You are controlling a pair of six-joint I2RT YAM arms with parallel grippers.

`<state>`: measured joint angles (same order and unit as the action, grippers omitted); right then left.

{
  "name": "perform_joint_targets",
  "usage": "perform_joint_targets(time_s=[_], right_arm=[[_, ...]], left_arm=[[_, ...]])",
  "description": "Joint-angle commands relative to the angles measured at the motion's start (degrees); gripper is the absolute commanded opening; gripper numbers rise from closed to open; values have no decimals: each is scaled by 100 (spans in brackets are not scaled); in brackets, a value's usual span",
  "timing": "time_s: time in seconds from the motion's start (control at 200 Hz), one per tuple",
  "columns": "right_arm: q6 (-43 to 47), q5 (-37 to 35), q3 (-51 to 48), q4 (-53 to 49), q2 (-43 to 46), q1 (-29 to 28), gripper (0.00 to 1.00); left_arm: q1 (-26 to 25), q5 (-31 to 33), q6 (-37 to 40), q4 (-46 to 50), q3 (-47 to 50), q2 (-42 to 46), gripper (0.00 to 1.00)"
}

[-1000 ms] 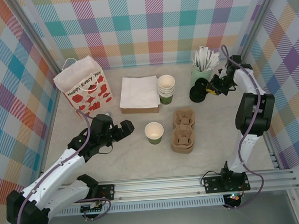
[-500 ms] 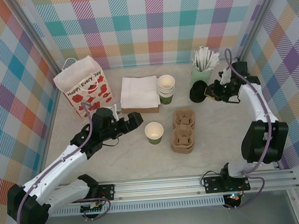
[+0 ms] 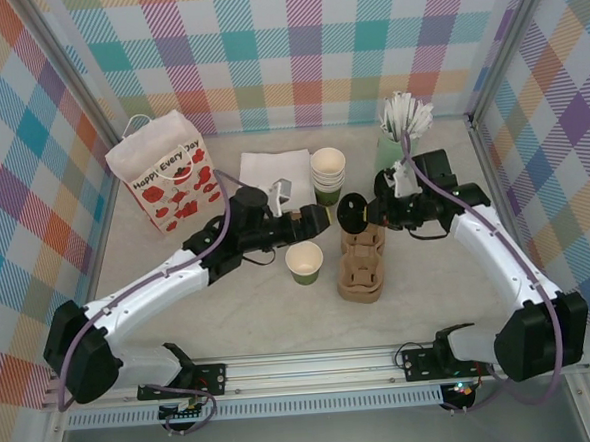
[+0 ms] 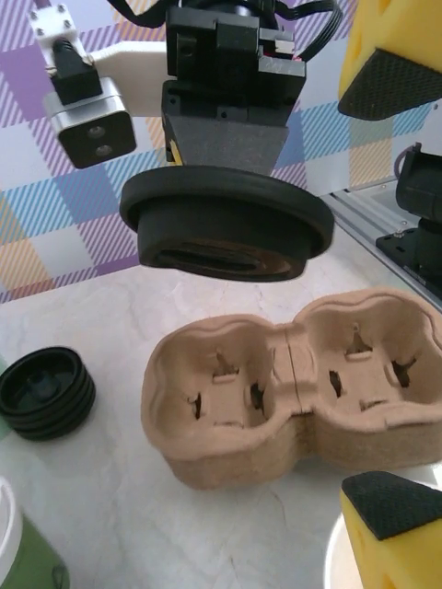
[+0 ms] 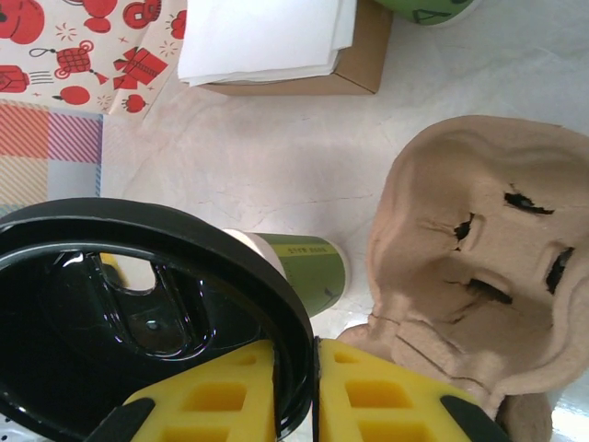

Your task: Pack the takeout coffee

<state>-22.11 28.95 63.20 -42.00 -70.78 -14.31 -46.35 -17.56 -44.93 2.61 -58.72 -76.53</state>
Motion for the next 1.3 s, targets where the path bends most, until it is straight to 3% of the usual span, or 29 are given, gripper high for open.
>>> perform_joint_targets(time_s=[0.0, 0.36, 0.89, 1.145, 1.295], right_arm=[[-135, -26, -21, 87, 144, -135, 16], [-246, -56, 25, 85, 170, -525, 16], [-265, -110, 134, -87, 109, -609, 19], [-285, -133, 522, -583, 225, -587, 31], [-693, 10, 790, -900, 421, -458, 48]], left_arm=[[-158, -55, 166, -215, -277, -159, 97], [-374, 326, 413, 320, -861, -648, 78], [-691, 1294, 885, 1572, -1475, -1039, 28], [-783, 1966, 1368, 2105, -1512, -896, 16], [-990, 3035, 2121, 2516, -1504, -657, 15]])
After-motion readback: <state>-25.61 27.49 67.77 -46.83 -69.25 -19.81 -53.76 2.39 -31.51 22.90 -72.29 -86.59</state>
